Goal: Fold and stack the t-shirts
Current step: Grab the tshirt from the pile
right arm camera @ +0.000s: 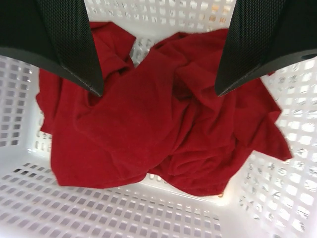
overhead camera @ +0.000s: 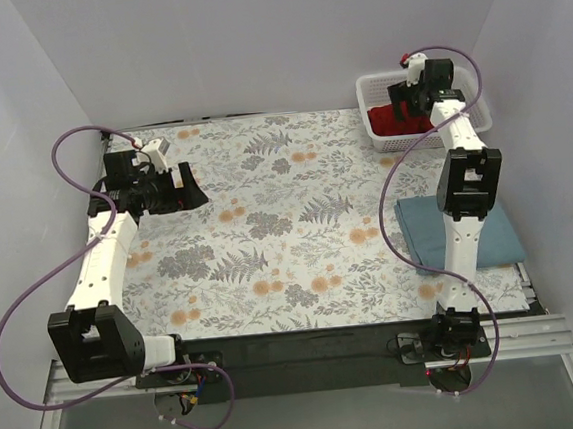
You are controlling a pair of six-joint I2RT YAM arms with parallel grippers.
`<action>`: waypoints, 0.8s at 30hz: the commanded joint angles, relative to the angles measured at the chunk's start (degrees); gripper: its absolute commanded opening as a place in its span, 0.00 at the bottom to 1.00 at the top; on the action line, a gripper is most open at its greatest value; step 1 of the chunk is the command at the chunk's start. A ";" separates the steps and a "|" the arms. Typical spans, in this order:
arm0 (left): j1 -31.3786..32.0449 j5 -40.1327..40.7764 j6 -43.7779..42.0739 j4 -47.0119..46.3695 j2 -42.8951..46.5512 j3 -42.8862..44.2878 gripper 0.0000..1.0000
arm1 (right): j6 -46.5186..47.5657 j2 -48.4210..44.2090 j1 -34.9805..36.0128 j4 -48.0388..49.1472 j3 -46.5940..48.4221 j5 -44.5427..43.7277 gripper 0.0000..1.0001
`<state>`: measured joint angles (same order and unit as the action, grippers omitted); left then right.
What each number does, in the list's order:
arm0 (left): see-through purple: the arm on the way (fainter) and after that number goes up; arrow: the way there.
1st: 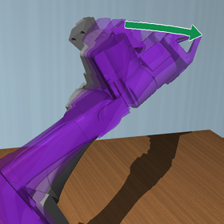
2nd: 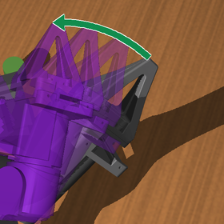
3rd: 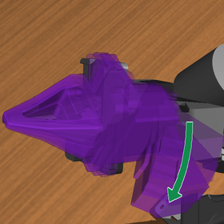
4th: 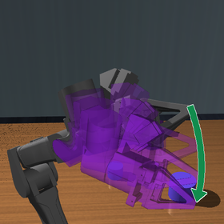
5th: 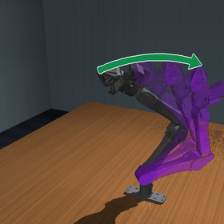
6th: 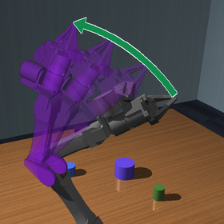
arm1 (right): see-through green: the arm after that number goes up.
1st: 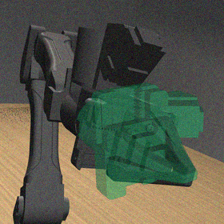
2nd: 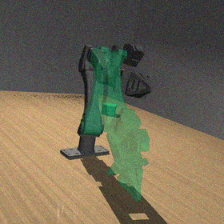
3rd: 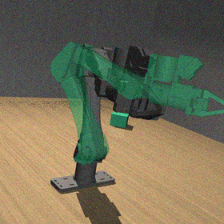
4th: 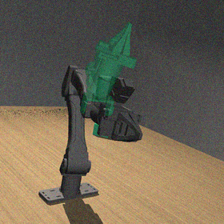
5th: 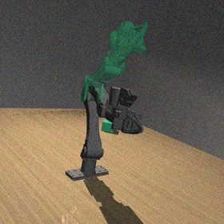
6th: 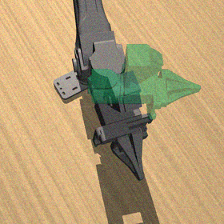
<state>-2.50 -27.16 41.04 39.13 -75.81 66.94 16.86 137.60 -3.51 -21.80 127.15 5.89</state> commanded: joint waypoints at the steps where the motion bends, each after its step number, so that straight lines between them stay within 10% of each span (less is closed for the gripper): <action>1: 0.04 1.32 -0.96 1.47 -0.47 1.44 0.88 | -0.60 2.57 -0.27 6.16 1.34 -1.15 0.98; 11: 0.04 2.72 -0.43 2.09 -1.97 3.46 0.88 | -4.29 7.24 -1.06 6.60 -0.94 -0.70 0.98; 14: 0.04 3.69 -0.96 2.09 -2.15 4.34 0.88 | -3.42 7.42 -1.06 6.16 -0.33 -1.06 0.73; 17: 0.04 4.74 -1.57 2.35 -2.24 5.66 0.88 | -2.54 5.49 -1.06 5.98 0.72 -0.36 0.02; 24: -2.32 -4.53 0.36 5.59 -4.51 9.87 0.89 | -5.26 -7.33 -0.01 6.42 4.24 8.77 0.01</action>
<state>-2.92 -24.84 40.75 42.11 -79.09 73.25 13.41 141.78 -4.29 -17.69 126.96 8.14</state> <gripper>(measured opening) 0.885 0.088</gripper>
